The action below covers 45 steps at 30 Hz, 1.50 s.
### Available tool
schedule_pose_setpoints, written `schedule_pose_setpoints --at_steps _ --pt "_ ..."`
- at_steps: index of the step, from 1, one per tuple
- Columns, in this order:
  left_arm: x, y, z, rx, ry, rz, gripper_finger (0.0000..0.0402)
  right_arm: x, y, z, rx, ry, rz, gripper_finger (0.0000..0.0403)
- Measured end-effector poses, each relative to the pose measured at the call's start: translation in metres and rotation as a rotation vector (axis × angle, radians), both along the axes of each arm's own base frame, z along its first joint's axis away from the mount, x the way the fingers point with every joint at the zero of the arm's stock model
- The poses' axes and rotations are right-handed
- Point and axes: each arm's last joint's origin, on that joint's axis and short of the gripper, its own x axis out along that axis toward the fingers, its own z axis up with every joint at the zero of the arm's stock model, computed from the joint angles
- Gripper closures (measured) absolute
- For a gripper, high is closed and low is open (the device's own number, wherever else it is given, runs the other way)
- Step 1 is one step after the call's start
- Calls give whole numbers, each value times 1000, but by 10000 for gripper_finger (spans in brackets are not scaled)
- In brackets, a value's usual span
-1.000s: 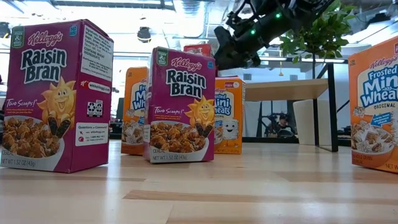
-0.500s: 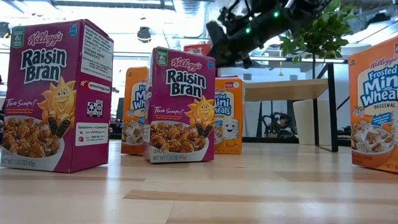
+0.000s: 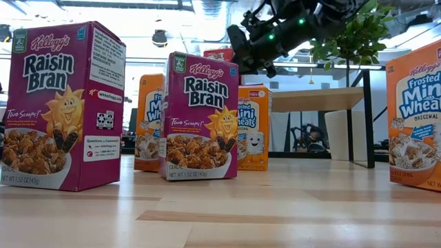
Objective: Stack cereal on shelf
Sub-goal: Put the red cereal box on the shelf aligned with the other red cereal boxes
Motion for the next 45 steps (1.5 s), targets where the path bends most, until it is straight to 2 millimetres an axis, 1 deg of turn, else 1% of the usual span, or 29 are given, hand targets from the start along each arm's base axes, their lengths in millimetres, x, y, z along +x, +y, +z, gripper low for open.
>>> schedule_pose_setpoints --at_steps 5,9,15,17,20,23,28,29,34,37,40,45 --pt "20 -6 -9 4 49 -26 100 0 -3 1 -2 -14 -7 373" --pt "43 -13 -27 31 119 -77 112 0 -4 1 -2 -15 -11 363" --pt "77 -12 -46 66 193 -111 155 0 -5 1 -2 -14 -11 366" --pt "89 -9 -52 82 218 -154 175 0 -4 1 -2 -14 -7 371" --pt "104 -3 -61 103 250 -190 215 0 -3 1 -3 -11 -5 378" --pt "118 6 -72 117 307 -177 268 0 -2 1 -3 -12 -1 383" --pt "134 26 -89 126 392 -173 377 1 2 1 -49 16 26 380" --pt "137 32 -92 119 401 -179 389 1 4 1 -51 16 30 378" --pt "149 60 -108 83 433 -170 397 1 6 1 -52 21 37 373" --pt "154 75 -115 80 452 -176 400 1 6 -1 -54 43 37 378" --pt "159 87 -126 69 492 -174 401 0 6 -2 -59 54 39 384" --pt "161 102 -136 58 526 -152 401 0 5 -4 -62 82 35 380"
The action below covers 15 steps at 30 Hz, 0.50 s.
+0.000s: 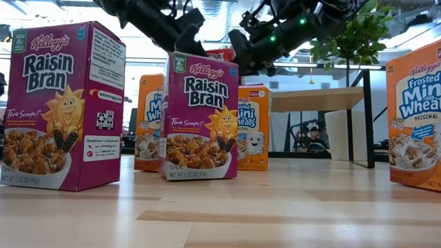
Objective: Stack cereal on shelf
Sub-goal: Put the red cereal box on the shelf aligned with the other red cereal boxes
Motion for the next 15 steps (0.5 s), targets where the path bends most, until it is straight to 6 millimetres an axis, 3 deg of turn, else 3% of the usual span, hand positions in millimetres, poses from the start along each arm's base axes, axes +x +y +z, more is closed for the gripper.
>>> schedule_pose_setpoints --at_steps 15 --pt "-9 29 0 3 0 68 402 -5 -14 -4 -22 63 -79 384"
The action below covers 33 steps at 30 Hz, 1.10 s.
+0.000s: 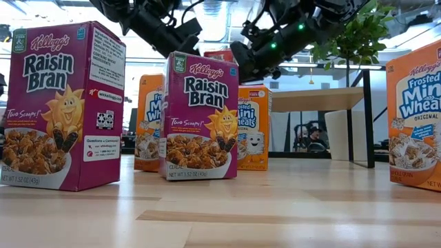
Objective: Stack cereal on shelf
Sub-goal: Put the red cereal box on the shelf aligned with the other red cereal boxes, then put the top orange cereal box on the shelf
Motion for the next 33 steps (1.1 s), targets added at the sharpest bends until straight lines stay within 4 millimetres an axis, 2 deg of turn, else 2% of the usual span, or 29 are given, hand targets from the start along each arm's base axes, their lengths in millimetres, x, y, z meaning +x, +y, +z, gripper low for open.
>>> schedule_pose_setpoints --at_steps 8,19,22,27,33 --pt "-2 7 2 16 -13 19 401 -1 -4 0 0 0 -9 364" --pt "-5 15 4 28 -29 46 401 0 2 0 1 0 11 383" --pt "-5 16 4 23 -30 50 401 -3 9 5 7 8 37 378" --pt "-10 9 7 -25 -24 48 401 -20 25 22 93 40 131 352" --pt "-26 -9 22 -57 -16 24 391 -58 48 51 306 51 284 298"
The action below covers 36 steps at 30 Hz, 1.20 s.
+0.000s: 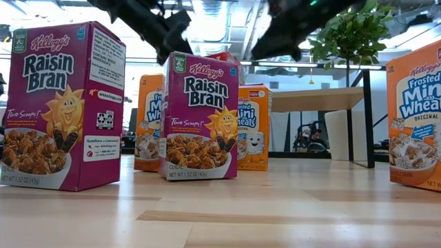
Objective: Stack cereal on shelf
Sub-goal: Put the top orange cereal box on the shelf
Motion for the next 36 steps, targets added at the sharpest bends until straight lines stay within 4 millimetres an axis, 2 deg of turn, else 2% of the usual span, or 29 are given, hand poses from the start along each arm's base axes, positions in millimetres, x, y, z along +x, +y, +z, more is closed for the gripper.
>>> schedule_pose_setpoints --at_steps 5,9,12,17,21,28,34,36 --pt "-21 -21 28 13 -88 -40 340 -16 25 7 77 35 86 219" --pt "-39 -35 49 31 -181 -76 278 -7 51 -7 69 91 179 157" --pt "-52 -42 59 15 -230 -83 231 7 67 -26 57 130 216 132" --pt "-67 -47 66 -27 -260 -68 170 27 75 -52 45 145 147 122" --pt "-72 -48 63 -71 -235 -26 145 32 71 -59 37 152 79 121" --pt "-75 -51 56 -155 -178 -80 136 31 73 -56 51 137 65 121" --pt "-75 -52 55 -184 -167 -104 136 37 69 -69 31 182 62 121" --pt "-75 -52 54 -185 -163 -104 136 34 67 -75 25 238 53 121"
